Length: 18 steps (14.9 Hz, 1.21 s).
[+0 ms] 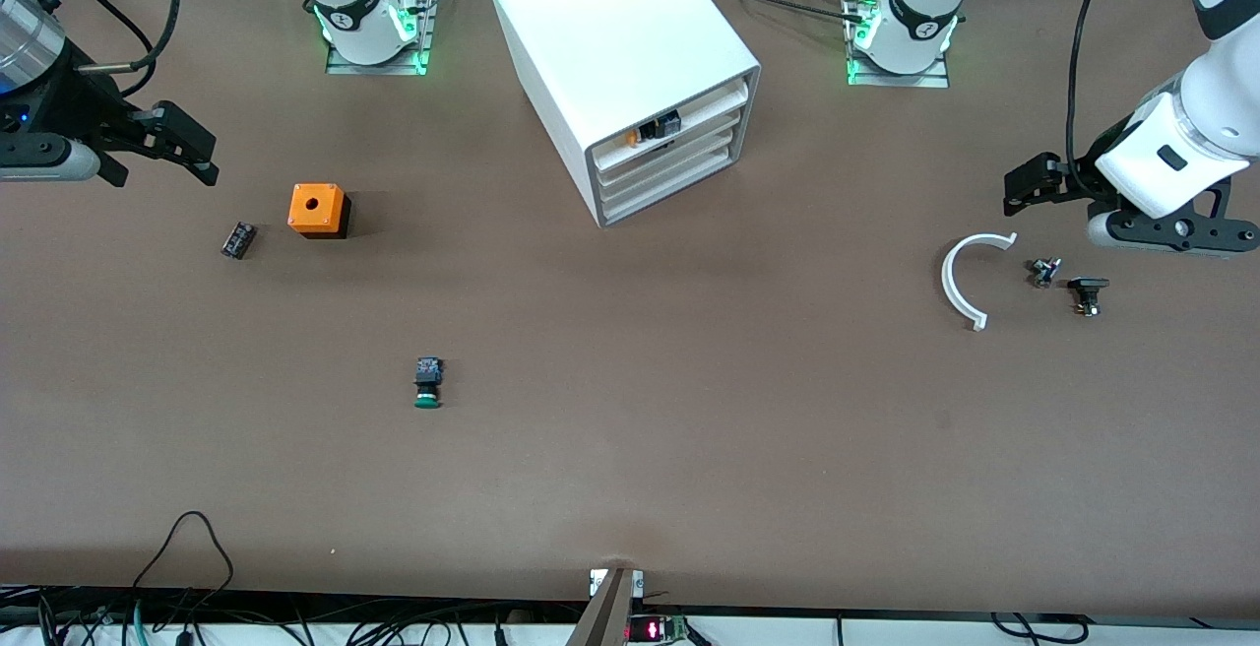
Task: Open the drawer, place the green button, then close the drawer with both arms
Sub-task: 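Move the right gripper toward the green button while the left gripper reaches the drawer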
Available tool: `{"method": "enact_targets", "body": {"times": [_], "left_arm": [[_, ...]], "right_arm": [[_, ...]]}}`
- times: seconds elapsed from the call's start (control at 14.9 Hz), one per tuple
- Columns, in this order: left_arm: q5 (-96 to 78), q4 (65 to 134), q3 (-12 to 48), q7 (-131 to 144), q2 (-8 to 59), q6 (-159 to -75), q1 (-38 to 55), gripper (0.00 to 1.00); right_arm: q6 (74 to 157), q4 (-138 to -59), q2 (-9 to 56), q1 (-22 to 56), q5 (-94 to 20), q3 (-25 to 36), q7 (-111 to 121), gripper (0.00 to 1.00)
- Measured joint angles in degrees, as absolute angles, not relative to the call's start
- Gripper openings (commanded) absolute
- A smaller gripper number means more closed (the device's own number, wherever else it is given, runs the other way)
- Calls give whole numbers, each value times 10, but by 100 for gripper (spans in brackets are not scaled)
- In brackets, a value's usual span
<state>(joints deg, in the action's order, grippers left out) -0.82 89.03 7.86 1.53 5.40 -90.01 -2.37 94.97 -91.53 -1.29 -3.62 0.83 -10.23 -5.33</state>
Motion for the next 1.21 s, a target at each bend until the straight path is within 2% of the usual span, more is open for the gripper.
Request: {"method": "enact_targets", "body": {"times": [0.61, 0.94, 1.08, 1.21], "left_arm": [[-8, 890, 79, 14, 54, -884, -24, 100], [-58, 890, 85, 15, 53, -817, -23, 100], [-95, 894, 85, 15, 66, -770, -22, 100], [-140, 897, 86, 15, 90, -763, -20, 100]], "right_arm": [[943, -917, -12, -36, 8, -104, -53, 100], [942, -926, -3, -35, 8, -105, -53, 100], [943, -928, 10, -32, 8, -107, -53, 100], [961, -929, 28, -22, 8, -108, -53, 100]]}}
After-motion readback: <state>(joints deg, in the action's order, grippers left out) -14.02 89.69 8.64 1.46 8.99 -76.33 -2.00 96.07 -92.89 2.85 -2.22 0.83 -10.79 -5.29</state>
